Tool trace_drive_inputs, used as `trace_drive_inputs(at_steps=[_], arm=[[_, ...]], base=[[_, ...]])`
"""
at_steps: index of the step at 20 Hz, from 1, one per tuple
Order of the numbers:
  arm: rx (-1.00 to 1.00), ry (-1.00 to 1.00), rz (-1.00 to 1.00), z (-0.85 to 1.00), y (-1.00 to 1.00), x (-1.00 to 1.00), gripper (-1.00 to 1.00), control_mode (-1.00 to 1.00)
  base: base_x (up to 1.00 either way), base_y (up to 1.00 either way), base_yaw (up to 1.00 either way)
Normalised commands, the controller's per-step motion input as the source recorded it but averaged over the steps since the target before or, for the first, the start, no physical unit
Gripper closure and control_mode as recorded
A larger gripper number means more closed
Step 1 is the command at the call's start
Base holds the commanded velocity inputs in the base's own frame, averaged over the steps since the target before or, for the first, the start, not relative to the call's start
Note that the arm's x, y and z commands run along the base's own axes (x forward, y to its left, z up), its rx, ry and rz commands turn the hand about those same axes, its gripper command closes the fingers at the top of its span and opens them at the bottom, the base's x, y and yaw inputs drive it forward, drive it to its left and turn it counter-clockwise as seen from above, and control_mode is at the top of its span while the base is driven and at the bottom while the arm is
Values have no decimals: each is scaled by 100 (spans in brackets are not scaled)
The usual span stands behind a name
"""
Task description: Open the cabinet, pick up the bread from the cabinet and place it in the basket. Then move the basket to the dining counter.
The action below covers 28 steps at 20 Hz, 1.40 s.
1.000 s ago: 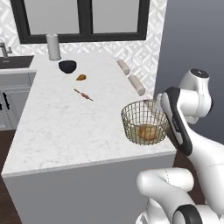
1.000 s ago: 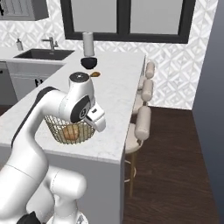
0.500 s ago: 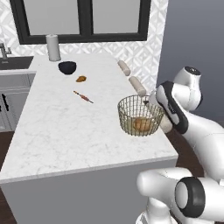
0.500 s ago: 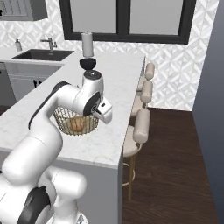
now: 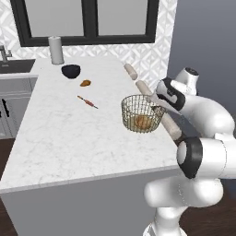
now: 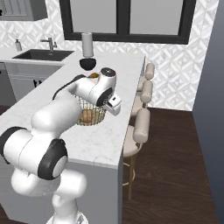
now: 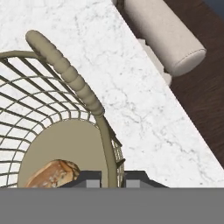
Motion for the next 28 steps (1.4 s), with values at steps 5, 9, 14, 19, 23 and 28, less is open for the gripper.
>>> trace_drive_inputs(at_steps=[5,9,14,19,23,28], arm=[[0,8,0,-43,-2,96,100,-100],[0,1,0,-62,0,81,100,-100],[0,0,0,-65,0,59,100,-100],[0,0,0,-47,0,35,100,-100],[0,0,0,-36,0,30,100,-100],[0,0,0,-36,0,44,100,-100]], base=[[0,0,0],[0,0,0],[0,0,0],[0,0,0],[0,0,0],[0,0,0]])
